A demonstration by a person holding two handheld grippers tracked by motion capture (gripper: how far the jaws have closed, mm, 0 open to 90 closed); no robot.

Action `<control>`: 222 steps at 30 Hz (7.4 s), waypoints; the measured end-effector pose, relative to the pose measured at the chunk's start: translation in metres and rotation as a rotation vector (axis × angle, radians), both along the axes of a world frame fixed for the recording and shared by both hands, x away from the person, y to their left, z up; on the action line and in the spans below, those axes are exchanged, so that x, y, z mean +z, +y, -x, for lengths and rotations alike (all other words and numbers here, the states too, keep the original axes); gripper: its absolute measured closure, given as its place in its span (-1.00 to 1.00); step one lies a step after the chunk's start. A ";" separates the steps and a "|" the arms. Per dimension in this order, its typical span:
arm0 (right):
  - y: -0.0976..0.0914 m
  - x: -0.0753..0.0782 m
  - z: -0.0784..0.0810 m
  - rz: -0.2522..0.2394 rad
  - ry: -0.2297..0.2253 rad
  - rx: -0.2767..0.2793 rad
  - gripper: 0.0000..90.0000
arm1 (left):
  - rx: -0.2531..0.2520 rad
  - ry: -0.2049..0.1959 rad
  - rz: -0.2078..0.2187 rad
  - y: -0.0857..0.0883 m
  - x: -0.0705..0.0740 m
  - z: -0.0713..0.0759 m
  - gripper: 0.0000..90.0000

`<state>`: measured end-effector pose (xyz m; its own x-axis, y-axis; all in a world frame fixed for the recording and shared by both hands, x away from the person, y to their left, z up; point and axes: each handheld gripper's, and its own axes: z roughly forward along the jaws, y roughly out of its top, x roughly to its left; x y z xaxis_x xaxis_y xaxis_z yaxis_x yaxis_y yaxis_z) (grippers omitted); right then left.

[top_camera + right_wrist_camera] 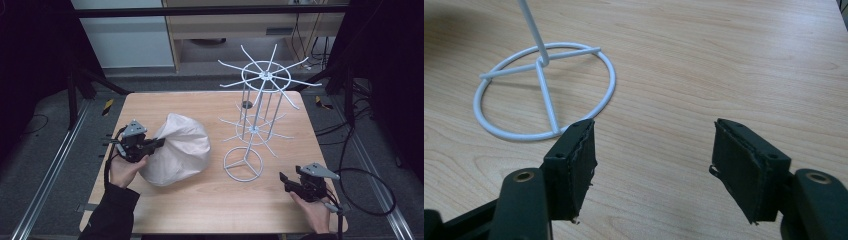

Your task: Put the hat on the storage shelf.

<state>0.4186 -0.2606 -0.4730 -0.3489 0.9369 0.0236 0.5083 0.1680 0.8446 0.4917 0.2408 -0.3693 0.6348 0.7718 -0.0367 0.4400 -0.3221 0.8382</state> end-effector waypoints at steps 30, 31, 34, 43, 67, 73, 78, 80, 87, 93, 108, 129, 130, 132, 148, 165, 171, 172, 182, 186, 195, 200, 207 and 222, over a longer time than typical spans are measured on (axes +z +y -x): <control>0.000 -0.001 0.003 -0.001 -0.013 0.005 -0.26 | 0.117 -0.143 0.222 0.024 0.027 0.035 0.96; 0.000 -0.001 0.003 -0.001 -0.013 0.005 -0.26 | 0.116 -0.148 0.227 0.025 0.028 0.036 0.96; 0.001 -0.001 0.004 -0.003 -0.012 0.006 -0.26 | 0.118 -0.171 0.244 0.027 0.032 0.040 0.96; 0.000 0.000 0.004 -0.002 -0.014 0.006 -0.26 | 0.119 -0.236 0.302 0.030 0.048 0.054 0.96; 0.001 0.000 0.003 -0.001 -0.019 0.008 -0.26 | 0.091 -0.393 0.453 0.030 0.083 0.084 0.97; 0.000 0.000 0.003 0.001 -0.020 0.008 -0.26 | 0.090 -0.429 0.492 0.032 0.092 0.090 0.97; 0.000 0.000 0.003 0.001 -0.019 0.007 -0.26 | 0.095 -0.461 0.518 0.036 0.097 0.094 0.97; 0.000 0.000 0.003 0.001 -0.019 0.006 -0.26 | 0.097 -0.474 0.526 0.037 0.099 0.095 0.97; 0.000 0.000 0.003 0.002 -0.021 0.005 -0.26 | 0.083 -0.520 0.567 0.036 0.110 0.101 0.97; 0.000 0.000 0.003 0.003 -0.021 0.005 -0.26 | 0.062 -0.544 0.600 0.033 0.119 0.104 0.97; 0.000 0.000 0.003 0.002 -0.021 0.006 -0.26 | 0.012 -0.574 0.663 0.022 0.136 0.106 0.97; 0.001 0.000 0.002 0.001 -0.020 0.011 -0.26 | -0.036 -0.577 0.679 -0.010 0.156 0.095 0.97; 0.001 0.000 0.002 0.000 -0.020 0.011 -0.26 | -0.037 -0.576 0.680 -0.011 0.157 0.094 0.96; 0.001 0.000 0.003 -0.003 -0.021 0.011 -0.26 | -0.040 -0.575 0.677 -0.014 0.158 0.092 0.97; 0.000 0.001 0.003 -0.009 -0.024 0.010 -0.26 | -0.062 -0.535 0.650 -0.040 0.155 0.071 0.97; 0.000 0.001 0.003 -0.010 -0.024 0.011 -0.26 | -0.056 -0.478 0.611 -0.055 0.140 0.053 0.97; 0.001 0.001 0.003 -0.014 -0.018 0.010 -0.26 | -0.057 -0.461 0.584 -0.056 0.134 0.049 0.96; 0.001 0.001 0.003 -0.014 -0.018 0.010 -0.26 | -0.056 -0.458 0.579 -0.056 0.133 0.049 0.96; 0.001 0.000 0.003 -0.006 -0.020 0.011 -0.26 | -0.055 -0.403 0.529 -0.054 0.117 0.038 0.96; 0.001 0.000 0.003 -0.004 -0.018 0.010 -0.26 | -0.055 -0.383 0.504 -0.054 0.110 0.035 0.96; 0.001 0.000 0.003 -0.011 -0.013 0.008 -0.26 | -0.063 -0.361 0.442 -0.056 0.092 0.032 0.96; 0.001 0.000 0.003 -0.010 -0.013 0.008 -0.26 | -0.065 -0.351 0.427 -0.059 0.085 0.030 0.96; 0.001 0.000 0.003 -0.009 -0.013 0.008 -0.26 | -0.075 -0.336 0.390 -0.066 0.077 0.028 0.95; 0.001 0.000 0.003 -0.002 -0.018 0.012 -0.27 | -0.090 -0.302 0.351 -0.075 0.064 0.024 0.94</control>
